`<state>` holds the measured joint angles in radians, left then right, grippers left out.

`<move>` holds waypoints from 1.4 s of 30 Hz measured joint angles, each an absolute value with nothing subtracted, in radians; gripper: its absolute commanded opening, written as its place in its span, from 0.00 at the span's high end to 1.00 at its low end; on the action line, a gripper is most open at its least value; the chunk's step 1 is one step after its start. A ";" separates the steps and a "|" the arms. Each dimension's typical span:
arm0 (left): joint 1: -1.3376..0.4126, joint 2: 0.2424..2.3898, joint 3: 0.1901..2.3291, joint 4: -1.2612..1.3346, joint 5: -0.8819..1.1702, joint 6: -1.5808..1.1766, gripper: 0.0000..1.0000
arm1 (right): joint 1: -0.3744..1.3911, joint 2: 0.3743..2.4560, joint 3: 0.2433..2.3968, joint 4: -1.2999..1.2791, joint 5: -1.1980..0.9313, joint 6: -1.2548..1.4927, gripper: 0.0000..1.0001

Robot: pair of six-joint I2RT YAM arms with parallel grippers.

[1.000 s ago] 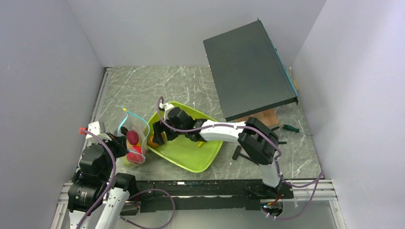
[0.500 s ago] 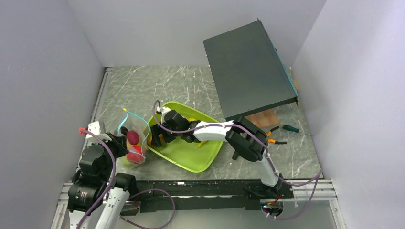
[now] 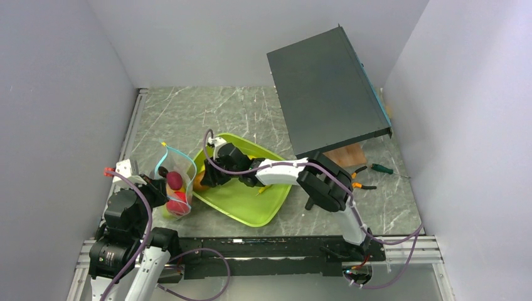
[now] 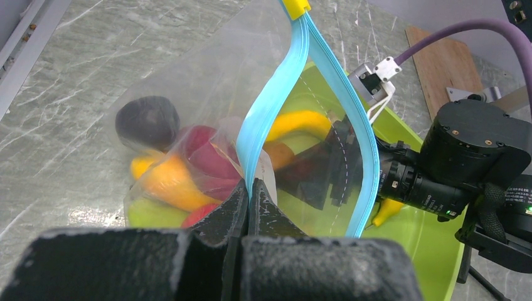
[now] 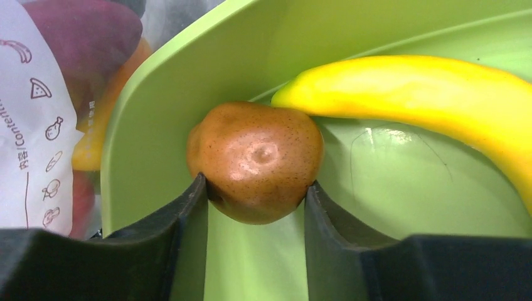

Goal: Place the food in the zip-top bag and seal the zipper
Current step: Pick up the fake vegetable from the bin, then place the fake vegetable in the zipper food storage bag.

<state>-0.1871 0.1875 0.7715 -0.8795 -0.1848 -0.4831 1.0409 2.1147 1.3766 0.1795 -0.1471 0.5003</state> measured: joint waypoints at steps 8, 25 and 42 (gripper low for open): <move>-0.187 0.187 0.772 -0.879 -0.184 -0.483 1.00 | 1.041 2.025 1.286 0.186 -0.078 0.469 0.99; -0.187 0.187 0.772 -0.879 -0.184 -0.483 1.00 | 1.029 1.685 1.177 0.103 0.107 0.378 1.00; -0.187 0.188 0.772 -0.879 -0.181 -0.483 1.00 | 1.218 1.462 1.324 0.079 0.149 0.254 0.78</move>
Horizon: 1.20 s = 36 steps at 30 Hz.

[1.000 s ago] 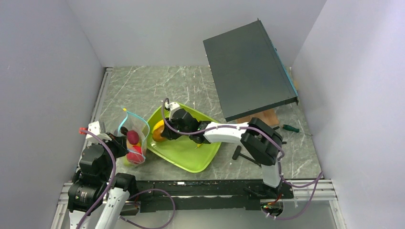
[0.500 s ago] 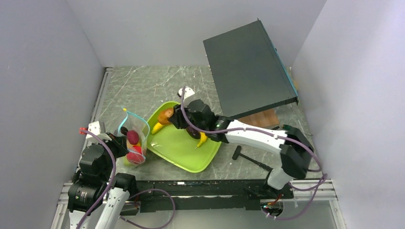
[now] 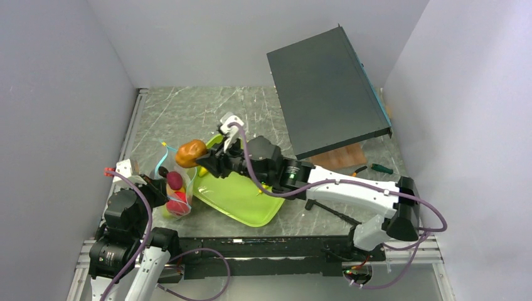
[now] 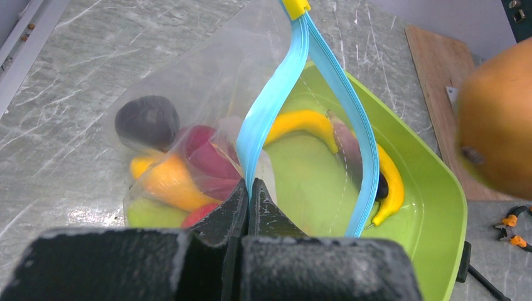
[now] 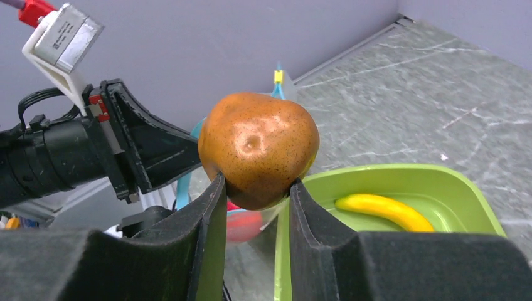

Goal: Place the food in the zip-top bag and seal the zipper
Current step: Place the fake vegetable in the zipper food storage bag, then pick up the fake vegetable from the bin.

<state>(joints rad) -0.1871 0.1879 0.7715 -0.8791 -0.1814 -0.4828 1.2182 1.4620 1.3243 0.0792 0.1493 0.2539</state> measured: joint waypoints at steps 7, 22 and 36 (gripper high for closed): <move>-0.187 0.188 0.772 -0.879 -0.182 -0.483 1.00 | 1.276 1.603 1.436 0.025 0.188 0.201 0.20; -0.187 0.200 0.772 -0.879 -0.182 -0.483 1.00 | 1.285 1.609 1.411 -0.041 0.290 0.162 0.18; -0.187 0.200 0.772 -0.879 -0.182 -0.483 1.00 | 1.137 1.470 1.094 0.020 0.513 0.161 0.24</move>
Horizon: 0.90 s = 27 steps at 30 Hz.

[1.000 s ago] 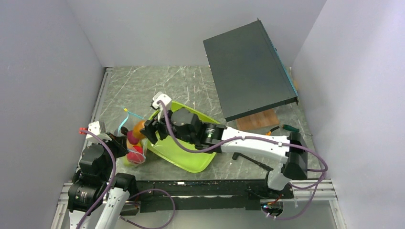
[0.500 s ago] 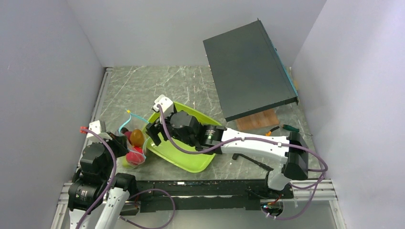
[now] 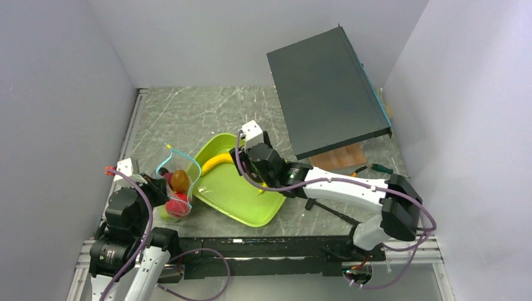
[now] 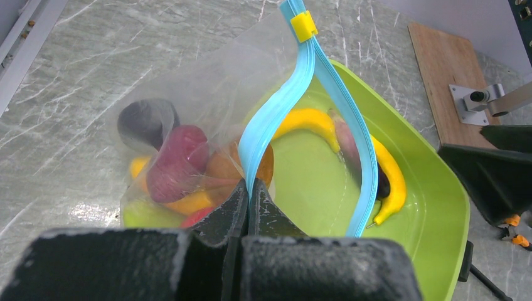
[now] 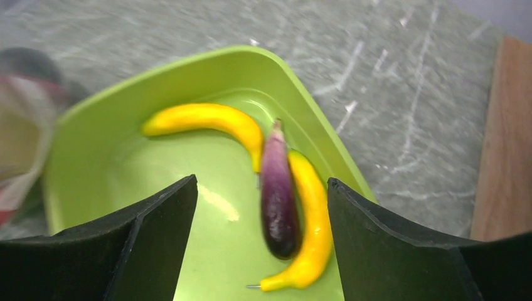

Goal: Place the food in the zip-top bag and seal the zipper
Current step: Pick up the fake vegetable from the bin.

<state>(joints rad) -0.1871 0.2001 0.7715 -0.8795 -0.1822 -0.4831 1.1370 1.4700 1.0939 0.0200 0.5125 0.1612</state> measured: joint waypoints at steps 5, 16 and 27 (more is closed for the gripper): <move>-0.187 0.200 0.772 -0.879 -0.182 -0.483 1.00 | 1.081 1.612 1.114 -0.039 0.558 0.202 0.27; -0.187 0.200 0.772 -0.880 -0.183 -0.483 1.00 | 1.077 1.924 1.303 -0.279 0.603 0.257 0.32; -0.188 0.200 0.772 -0.879 -0.183 -0.483 1.00 | 1.078 1.982 1.303 -0.300 0.592 0.282 0.49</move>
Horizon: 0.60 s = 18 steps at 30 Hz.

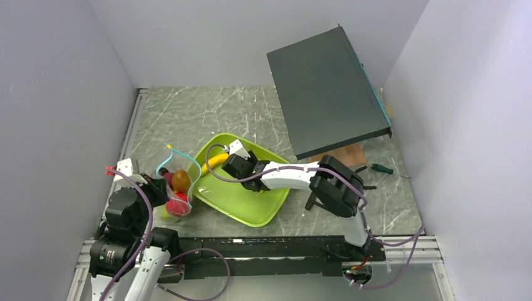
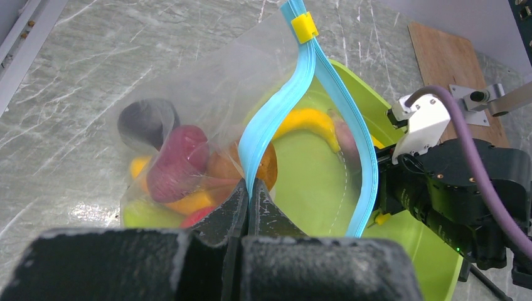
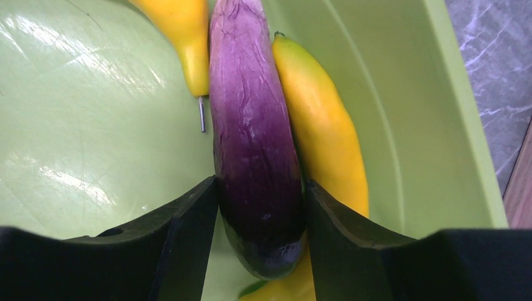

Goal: Place the food in the zip-top bag and seal the zipper
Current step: Pick up the fake vegetable from the bin.

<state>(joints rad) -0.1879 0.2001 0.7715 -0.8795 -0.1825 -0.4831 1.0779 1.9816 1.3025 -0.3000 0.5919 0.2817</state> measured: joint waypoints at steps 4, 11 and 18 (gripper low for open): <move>-0.188 0.200 0.772 -0.879 -0.183 -0.483 1.00 | 1.078 1.991 1.306 -0.303 0.588 0.281 0.63; -0.188 0.200 0.772 -0.879 -0.183 -0.483 1.00 | 1.078 1.967 1.300 -0.303 0.575 0.288 0.87; -0.188 0.200 0.772 -0.879 -0.182 -0.483 1.00 | 1.079 1.771 1.243 -0.276 0.545 0.290 1.00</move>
<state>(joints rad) -0.1879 0.2005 0.7715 -0.8795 -0.1822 -0.4831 1.0786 1.7706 1.2434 -0.2756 0.5449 0.2905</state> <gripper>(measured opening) 0.013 0.468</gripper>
